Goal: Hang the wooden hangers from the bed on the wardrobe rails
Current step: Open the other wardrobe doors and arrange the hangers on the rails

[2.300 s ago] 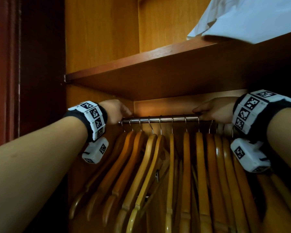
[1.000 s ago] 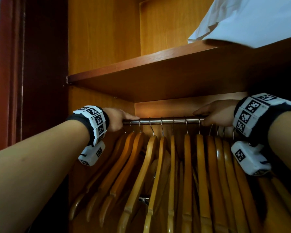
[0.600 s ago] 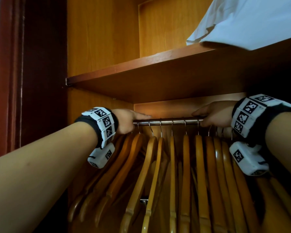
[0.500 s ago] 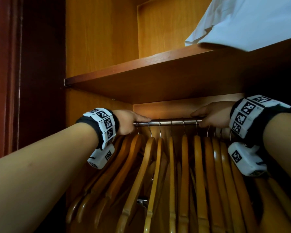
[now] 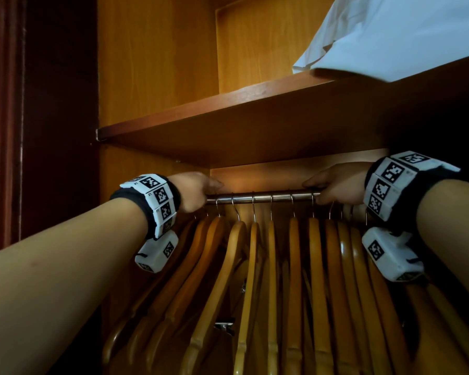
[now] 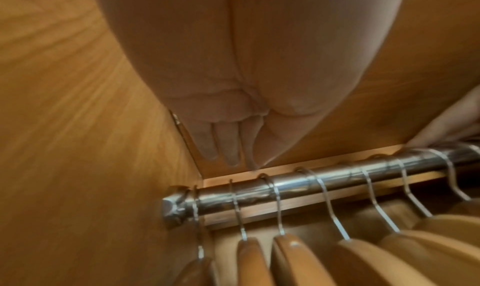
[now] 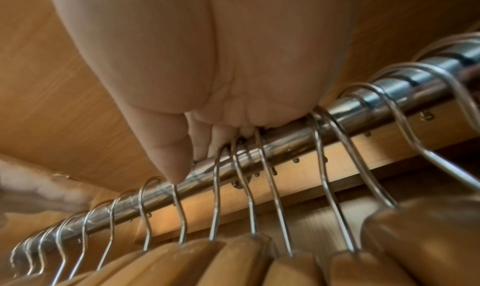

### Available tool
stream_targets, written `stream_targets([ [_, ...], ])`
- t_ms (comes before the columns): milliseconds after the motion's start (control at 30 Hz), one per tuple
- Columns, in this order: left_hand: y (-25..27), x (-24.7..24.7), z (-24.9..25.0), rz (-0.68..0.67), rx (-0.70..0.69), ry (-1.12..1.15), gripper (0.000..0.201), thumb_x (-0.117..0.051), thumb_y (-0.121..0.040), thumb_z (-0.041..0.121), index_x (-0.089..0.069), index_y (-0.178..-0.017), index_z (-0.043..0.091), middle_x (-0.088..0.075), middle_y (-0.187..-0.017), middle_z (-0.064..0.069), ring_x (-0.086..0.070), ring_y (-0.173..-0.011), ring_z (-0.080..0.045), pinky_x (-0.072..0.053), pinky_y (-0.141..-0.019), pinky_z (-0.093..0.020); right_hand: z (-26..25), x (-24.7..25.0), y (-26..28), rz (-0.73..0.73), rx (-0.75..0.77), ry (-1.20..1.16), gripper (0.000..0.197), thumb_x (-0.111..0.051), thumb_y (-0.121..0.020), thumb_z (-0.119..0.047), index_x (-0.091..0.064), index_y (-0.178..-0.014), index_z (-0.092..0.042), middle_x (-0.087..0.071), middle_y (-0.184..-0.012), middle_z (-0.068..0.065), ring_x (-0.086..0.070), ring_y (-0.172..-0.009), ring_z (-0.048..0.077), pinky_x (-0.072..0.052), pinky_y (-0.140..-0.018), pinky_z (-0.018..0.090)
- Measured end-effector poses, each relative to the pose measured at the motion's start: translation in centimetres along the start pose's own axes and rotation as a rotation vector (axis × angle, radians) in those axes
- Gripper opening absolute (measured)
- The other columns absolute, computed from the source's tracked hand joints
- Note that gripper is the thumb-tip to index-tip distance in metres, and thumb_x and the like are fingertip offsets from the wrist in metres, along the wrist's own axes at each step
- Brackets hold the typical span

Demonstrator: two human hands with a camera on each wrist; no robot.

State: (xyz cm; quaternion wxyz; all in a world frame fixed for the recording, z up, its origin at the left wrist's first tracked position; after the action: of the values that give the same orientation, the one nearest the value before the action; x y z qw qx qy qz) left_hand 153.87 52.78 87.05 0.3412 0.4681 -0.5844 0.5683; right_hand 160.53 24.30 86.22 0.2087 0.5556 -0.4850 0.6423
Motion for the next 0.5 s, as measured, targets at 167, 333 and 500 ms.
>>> stream_targets([
  [167,-0.22,-0.4,-0.32,-0.007,0.001,0.025,0.076,-0.047,-0.094,-0.005,-0.034,-0.152,0.043,-0.038,-0.157,0.01,-0.044,-0.139,-0.017,-0.038,-0.114,-0.034,0.15,-0.05,-0.25,-0.008,-0.023,0.0,0.058,-0.064,-0.092,-0.026,-0.042,-0.145,-0.036,-0.042,-0.15,-0.008,-0.045,-0.13,0.014,-0.038,-0.103,0.026],
  [333,-0.56,-0.49,-0.28,-0.01,-0.011,0.026,0.077,-0.047,-0.093,-0.005,-0.032,-0.154,0.04,-0.035,-0.159,0.01,-0.039,-0.143,-0.016,-0.034,-0.118,-0.034,0.15,-0.03,-0.08,-0.005,-0.025,-0.022,0.058,-0.063,-0.093,-0.024,-0.042,-0.146,-0.034,-0.04,-0.152,-0.008,-0.042,-0.134,0.014,-0.034,-0.104,0.024],
  [500,-0.64,-0.22,0.57,0.023,-0.029,0.042,0.08,-0.048,-0.094,-0.005,-0.026,-0.157,0.041,-0.027,-0.164,0.005,-0.034,-0.146,-0.02,-0.037,-0.114,-0.033,0.24,-0.16,-0.26,0.001,-0.024,-0.023,0.058,-0.065,-0.092,-0.024,-0.043,-0.145,-0.036,-0.041,-0.152,-0.009,-0.042,-0.134,0.014,-0.034,-0.108,0.027],
])
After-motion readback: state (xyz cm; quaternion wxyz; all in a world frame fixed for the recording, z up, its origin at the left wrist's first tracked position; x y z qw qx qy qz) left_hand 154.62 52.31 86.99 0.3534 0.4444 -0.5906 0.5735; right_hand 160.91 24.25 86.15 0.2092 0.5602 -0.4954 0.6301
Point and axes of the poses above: each hand's wrist, its own y-axis away from the middle knuckle, its own x-axis out of the back of the hand, z = x × y, the point moved 2 cm from there along -y, towards the middle knuckle
